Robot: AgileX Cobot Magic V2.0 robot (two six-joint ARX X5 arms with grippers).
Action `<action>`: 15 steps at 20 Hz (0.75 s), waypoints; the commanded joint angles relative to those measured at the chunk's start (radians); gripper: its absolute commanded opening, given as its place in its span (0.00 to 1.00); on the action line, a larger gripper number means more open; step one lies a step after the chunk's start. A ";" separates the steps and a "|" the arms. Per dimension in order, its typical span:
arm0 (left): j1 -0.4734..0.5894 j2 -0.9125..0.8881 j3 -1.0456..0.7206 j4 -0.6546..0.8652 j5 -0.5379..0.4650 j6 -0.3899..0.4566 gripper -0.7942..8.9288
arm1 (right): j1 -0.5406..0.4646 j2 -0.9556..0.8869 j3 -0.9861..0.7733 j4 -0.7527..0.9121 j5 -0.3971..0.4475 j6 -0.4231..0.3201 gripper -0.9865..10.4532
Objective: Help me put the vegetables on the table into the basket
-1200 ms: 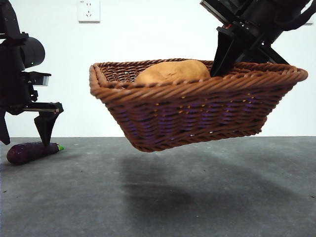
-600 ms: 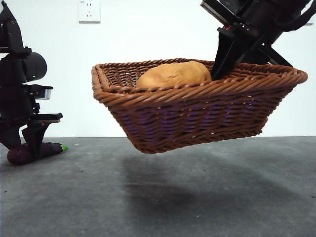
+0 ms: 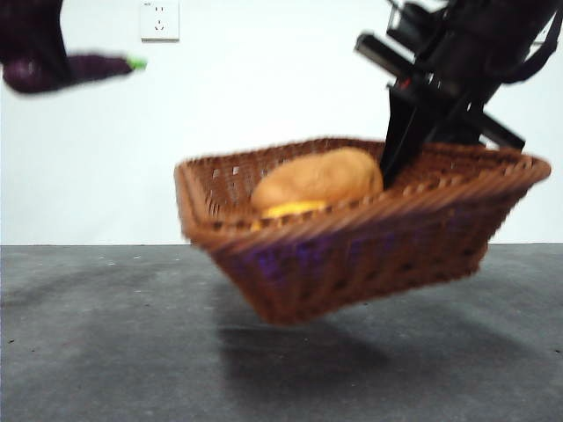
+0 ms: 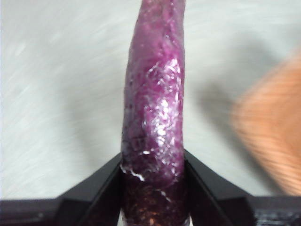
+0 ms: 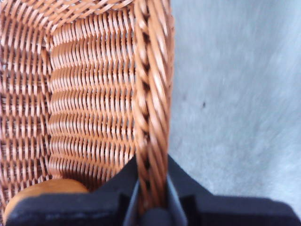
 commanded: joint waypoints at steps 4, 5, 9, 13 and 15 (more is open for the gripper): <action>-0.345 -0.122 -0.006 -0.183 -0.103 0.167 0.08 | 0.017 0.072 0.009 0.038 -0.107 0.011 0.08; -0.405 -0.106 -0.006 -0.192 -0.158 0.166 0.08 | 0.029 0.072 0.009 0.035 -0.109 0.011 0.08; -0.533 0.001 -0.006 -0.183 -0.182 0.165 0.08 | 0.095 0.072 0.009 0.035 -0.110 0.011 0.08; -0.552 0.132 -0.006 -0.229 -0.210 0.204 0.08 | 0.095 0.072 0.009 0.033 -0.098 0.018 0.08; -0.553 0.163 -0.006 -0.266 -0.244 0.287 0.08 | 0.061 0.072 0.009 0.031 -0.109 0.018 0.08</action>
